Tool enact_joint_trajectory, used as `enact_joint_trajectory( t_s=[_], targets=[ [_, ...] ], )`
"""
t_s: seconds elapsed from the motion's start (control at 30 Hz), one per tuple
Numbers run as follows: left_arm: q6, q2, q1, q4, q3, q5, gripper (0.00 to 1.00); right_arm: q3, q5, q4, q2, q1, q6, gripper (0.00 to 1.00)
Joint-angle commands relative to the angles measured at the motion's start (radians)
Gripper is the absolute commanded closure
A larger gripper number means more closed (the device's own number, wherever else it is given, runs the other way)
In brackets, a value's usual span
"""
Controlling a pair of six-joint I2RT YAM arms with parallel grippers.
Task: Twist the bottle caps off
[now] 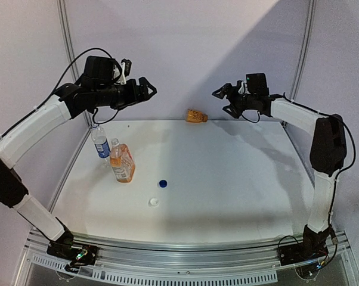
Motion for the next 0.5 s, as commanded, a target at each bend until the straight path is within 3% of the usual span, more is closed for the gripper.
enact_joint_trajectory(
  t_s=[0.0, 0.1, 0.2, 0.33, 0.47],
  targets=[
    [-0.042, 0.089, 0.007, 0.114, 0.058, 0.069, 0.09, 0.07, -0.012, 0.112, 0.112, -0.034, 0.11, 0.12],
    [-0.076, 0.134, 0.007, 0.158, 0.063, 0.105, 0.1, 0.153, 0.003, 0.148, 0.201, -0.051, 0.13, 0.16],
    [-0.096, 0.157, 0.007, 0.194, 0.043, 0.114, 0.1, 0.281, 0.002, 0.153, 0.296, -0.056, 0.14, 0.27],
    [-0.126, 0.224, 0.007, 0.318, 0.014, 0.068, 0.12, 0.442, 0.003, 0.153, 0.463, -0.068, 0.168, 0.31],
    [-0.137, 0.363, 0.011, 0.427, 0.096, 0.052, 0.14, 0.46, 0.04, 0.212, 0.533, -0.087, 0.202, 0.33]
  ],
)
